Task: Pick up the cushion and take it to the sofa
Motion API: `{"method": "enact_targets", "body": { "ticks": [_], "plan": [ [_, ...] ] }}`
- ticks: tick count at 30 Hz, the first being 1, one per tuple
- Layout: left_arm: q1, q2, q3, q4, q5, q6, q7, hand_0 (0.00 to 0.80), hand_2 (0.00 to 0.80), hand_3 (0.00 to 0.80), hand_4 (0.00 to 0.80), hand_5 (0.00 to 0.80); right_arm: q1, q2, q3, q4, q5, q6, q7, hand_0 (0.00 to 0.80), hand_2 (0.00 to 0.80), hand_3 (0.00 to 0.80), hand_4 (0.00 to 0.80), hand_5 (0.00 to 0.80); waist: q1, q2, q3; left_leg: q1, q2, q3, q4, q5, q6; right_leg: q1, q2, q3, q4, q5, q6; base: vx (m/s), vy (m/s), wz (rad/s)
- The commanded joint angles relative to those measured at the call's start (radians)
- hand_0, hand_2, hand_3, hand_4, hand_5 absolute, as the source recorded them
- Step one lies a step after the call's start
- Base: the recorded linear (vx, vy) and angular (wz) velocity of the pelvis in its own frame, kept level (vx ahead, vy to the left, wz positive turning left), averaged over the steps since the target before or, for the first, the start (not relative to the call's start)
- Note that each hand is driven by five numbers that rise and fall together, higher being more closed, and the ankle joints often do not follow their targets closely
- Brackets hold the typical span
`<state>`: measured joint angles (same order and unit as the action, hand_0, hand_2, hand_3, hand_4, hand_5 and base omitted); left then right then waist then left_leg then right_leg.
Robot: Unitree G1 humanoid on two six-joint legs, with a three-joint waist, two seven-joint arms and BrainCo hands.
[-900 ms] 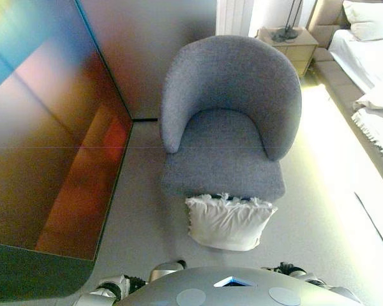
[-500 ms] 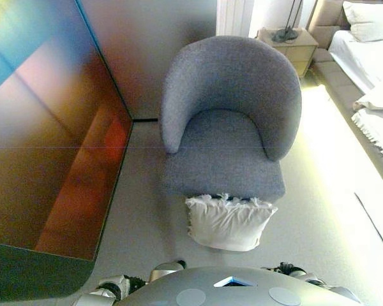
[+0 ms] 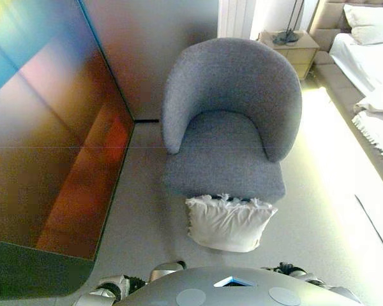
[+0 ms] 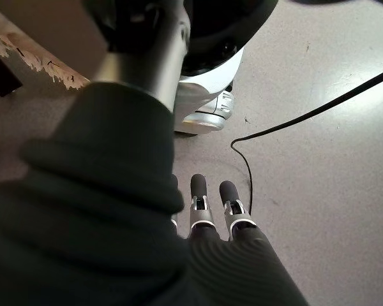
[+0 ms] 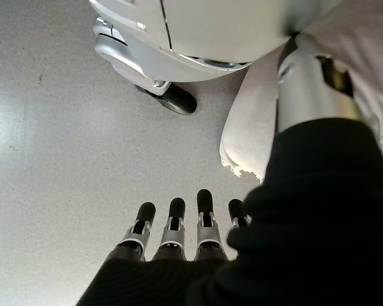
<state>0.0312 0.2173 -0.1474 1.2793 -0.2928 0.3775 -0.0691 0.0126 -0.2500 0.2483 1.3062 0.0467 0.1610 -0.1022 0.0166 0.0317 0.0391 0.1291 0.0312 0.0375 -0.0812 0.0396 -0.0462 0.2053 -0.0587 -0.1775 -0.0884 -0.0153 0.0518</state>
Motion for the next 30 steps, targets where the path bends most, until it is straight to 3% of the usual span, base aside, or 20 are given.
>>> {"method": "enact_targets", "body": {
  "ticks": [1, 4, 7, 9, 10, 13, 16, 19, 22, 25, 27, 30],
  "plan": [
    [-0.073, -0.017, -0.035, 0.105, 0.079, -0.052, 0.206, 0.000, 0.000, 0.000, 0.000, 0.000, -0.095, 0.010, 0.026, 0.038, -0.031, 0.009, 0.008, 0.000, 0.000, 0.000, 0.000, 0.000, 0.021, -0.080, 0.048, -0.045, -0.021, 0.030, 0.235, -0.089, 0.016, -0.079, -0.026, 0.017, 0.054, 0.052, -0.019, -0.076, -0.143, 0.11],
    [-0.078, -0.021, -0.025, 0.105, 0.057, -0.071, 0.206, 0.000, 0.000, 0.000, 0.000, 0.000, -0.108, -0.003, 0.036, 0.018, -0.027, 0.023, 0.014, 0.000, 0.000, 0.000, 0.000, 0.000, 0.037, -0.103, 0.095, -0.185, -0.024, 0.014, 0.500, -0.019, 0.006, -0.102, -0.037, 0.018, 0.095, 0.053, -0.050, -0.086, -0.129, 0.24],
    [-0.072, -0.020, -0.009, 0.105, 0.063, -0.067, 0.191, 0.000, 0.000, 0.000, 0.000, 0.000, -0.113, -0.017, 0.034, 0.012, -0.022, 0.028, 0.026, 0.000, 0.000, 0.000, 0.000, 0.000, 0.053, -0.107, 0.123, -0.282, -0.022, 0.002, 0.616, 0.019, 0.009, -0.096, -0.034, 0.043, 0.107, 0.050, -0.061, -0.009, -0.090, 0.05],
    [-0.066, -0.019, -0.003, 0.102, 0.066, -0.067, 0.185, 0.000, 0.000, 0.000, 0.000, 0.000, -0.113, -0.019, 0.030, 0.012, -0.016, 0.030, 0.024, 0.000, 0.000, 0.000, 0.000, 0.000, 0.063, -0.098, 0.132, -0.293, -0.015, -0.006, 0.578, 0.038, 0.005, -0.080, -0.024, 0.055, 0.105, 0.039, -0.058, 0.078, 0.022, -0.06],
    [-0.059, -0.018, 0.005, 0.103, 0.073, -0.075, 0.180, 0.000, 0.000, 0.000, 0.000, 0.000, -0.115, -0.021, 0.026, 0.014, -0.026, 0.030, 0.025, 0.000, 0.000, 0.000, 0.000, 0.000, 0.078, -0.077, 0.131, -0.294, -0.014, -0.020, 0.464, 0.077, -0.005, -0.058, 0.000, 0.074, 0.097, 0.019, -0.053, 0.129, 0.066, -0.28],
    [-0.046, -0.020, 0.004, 0.098, 0.081, -0.076, 0.175, 0.000, 0.000, 0.000, 0.000, 0.000, -0.113, -0.022, 0.024, 0.023, -0.048, 0.024, 0.021, 0.000, 0.000, 0.000, 0.000, 0.000, 0.092, -0.043, 0.127, -0.290, 0.018, -0.001, 0.287, 0.153, -0.030, -0.009, 0.032, 0.101, 0.075, -0.011, -0.051, 0.211, 0.103, -0.22],
    [-0.040, -0.019, -0.004, 0.096, 0.074, -0.062, 0.165, 0.000, 0.000, 0.000, 0.000, 0.000, -0.103, -0.026, 0.024, 0.024, -0.060, 0.026, 0.024, 0.000, 0.000, 0.000, 0.000, 0.000, 0.109, -0.024, 0.123, -0.320, 0.044, 0.008, 0.169, 0.244, -0.059, 0.048, 0.047, 0.123, 0.050, -0.031, -0.052, 0.254, 0.088, 0.02],
    [-0.037, -0.024, -0.009, 0.095, 0.067, -0.051, 0.160, 0.000, 0.000, 0.000, 0.000, 0.000, -0.099, -0.027, 0.032, 0.029, -0.065, 0.036, 0.022, 0.000, 0.000, 0.000, 0.000, 0.000, 0.125, -0.015, 0.122, -0.339, 0.060, -0.006, 0.112, 0.292, -0.074, 0.084, 0.047, 0.140, 0.043, -0.052, -0.056, 0.237, 0.089, 0.03],
    [-0.035, -0.028, -0.012, 0.099, 0.061, -0.044, 0.159, 0.000, 0.000, 0.000, 0.000, 0.000, -0.097, -0.027, 0.037, 0.037, -0.069, 0.036, 0.018, 0.000, 0.000, 0.000, 0.000, 0.000, 0.130, -0.007, 0.121, -0.344, 0.075, -0.014, 0.115, 0.294, -0.075, 0.098, 0.042, 0.153, 0.058, -0.081, -0.061, 0.204, 0.079, -0.28],
    [-0.038, -0.028, -0.014, 0.099, 0.082, -0.032, 0.157, 0.000, 0.000, 0.000, 0.000, 0.000, -0.096, -0.020, 0.031, 0.044, -0.050, 0.042, 0.001, 0.000, 0.000, 0.000, 0.000, 0.000, 0.121, -0.012, 0.114, -0.328, 0.078, 0.025, 0.122, 0.238, -0.061, 0.096, 0.021, 0.141, 0.075, -0.090, -0.051, 0.186, 0.081, -0.28],
    [-0.041, -0.026, -0.025, 0.101, 0.075, -0.031, 0.159, 0.000, 0.000, 0.000, 0.000, 0.000, -0.093, -0.017, 0.023, 0.047, -0.057, 0.046, 0.002, 0.000, 0.000, 0.000, 0.000, 0.000, 0.117, -0.007, 0.111, -0.337, 0.088, 0.032, 0.141, 0.239, -0.063, 0.102, 0.018, 0.139, 0.087, -0.103, -0.054, 0.287, 0.122, -0.22],
    [-0.042, -0.023, -0.030, 0.097, 0.060, -0.022, 0.154, 0.000, 0.000, 0.000, 0.000, 0.000, -0.089, -0.016, 0.018, 0.052, -0.082, 0.049, 0.009, 0.000, 0.000, 0.000, 0.000, 0.000, 0.124, -0.011, 0.104, -0.367, 0.069, 0.024, 0.199, 0.213, -0.049, 0.120, 0.000, 0.149, 0.104, -0.117, -0.048, 0.265, 0.111, 0.09]
  ]
}}
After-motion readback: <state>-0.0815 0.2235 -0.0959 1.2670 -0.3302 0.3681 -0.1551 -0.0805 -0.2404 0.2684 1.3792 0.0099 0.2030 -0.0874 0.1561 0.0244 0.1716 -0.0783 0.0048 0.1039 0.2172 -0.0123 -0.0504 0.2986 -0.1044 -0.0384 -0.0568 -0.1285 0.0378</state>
